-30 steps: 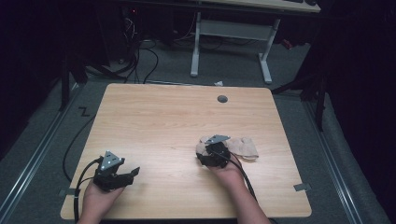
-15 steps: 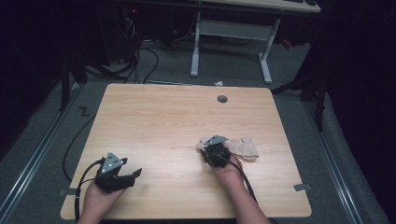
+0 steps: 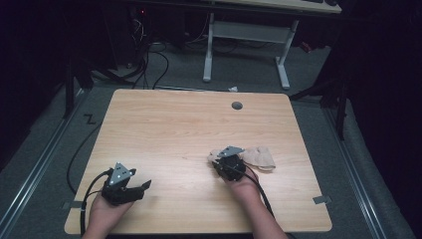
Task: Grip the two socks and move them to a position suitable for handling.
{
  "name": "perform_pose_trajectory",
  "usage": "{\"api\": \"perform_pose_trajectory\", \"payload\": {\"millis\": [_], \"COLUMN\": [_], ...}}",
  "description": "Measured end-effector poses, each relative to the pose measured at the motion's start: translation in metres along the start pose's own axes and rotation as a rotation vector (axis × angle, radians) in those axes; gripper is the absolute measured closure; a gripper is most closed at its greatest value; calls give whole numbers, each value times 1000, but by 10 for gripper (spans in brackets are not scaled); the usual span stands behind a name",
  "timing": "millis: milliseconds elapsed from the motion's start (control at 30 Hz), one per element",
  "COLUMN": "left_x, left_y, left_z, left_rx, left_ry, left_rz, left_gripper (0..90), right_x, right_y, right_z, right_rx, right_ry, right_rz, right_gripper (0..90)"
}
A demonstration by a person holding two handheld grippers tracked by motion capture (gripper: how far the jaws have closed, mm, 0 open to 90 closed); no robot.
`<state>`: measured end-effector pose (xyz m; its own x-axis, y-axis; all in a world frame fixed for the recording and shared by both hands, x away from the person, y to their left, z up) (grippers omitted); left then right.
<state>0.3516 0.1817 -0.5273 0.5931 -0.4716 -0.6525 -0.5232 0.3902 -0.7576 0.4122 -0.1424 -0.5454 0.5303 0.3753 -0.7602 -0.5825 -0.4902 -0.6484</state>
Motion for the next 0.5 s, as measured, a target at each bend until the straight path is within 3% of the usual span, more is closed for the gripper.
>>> {"api": "perform_pose_trajectory", "payload": {"millis": [333,467,500], "left_x": [0,1,2], "left_y": [1,1,1], "left_z": [-2,-2,-3], "left_rx": [-1,8,6], "left_ry": [5,7,9], "left_rz": [3,10,11], "left_gripper": [300,300,300], "right_x": [0,-3,-4], "right_y": [-4,-4,-4], "right_z": [33,46,55], "right_rx": [-70,-91,-101], "right_ry": [-60,-95,-117], "right_rz": [2,-4,-5], "right_gripper": [792,788,783]}}
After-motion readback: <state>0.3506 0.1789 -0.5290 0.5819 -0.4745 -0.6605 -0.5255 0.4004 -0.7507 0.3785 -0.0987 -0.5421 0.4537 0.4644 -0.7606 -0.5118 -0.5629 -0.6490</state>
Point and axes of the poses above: each handheld gripper's, and its own axes: x roughly forward along the jaws, y roughly out of its underside, z roughly to its left, the point moved 4 cm from there along x, roughly forward along the jaws, and after that the axes turned 3 degrees about z, right-handed, at the moved point
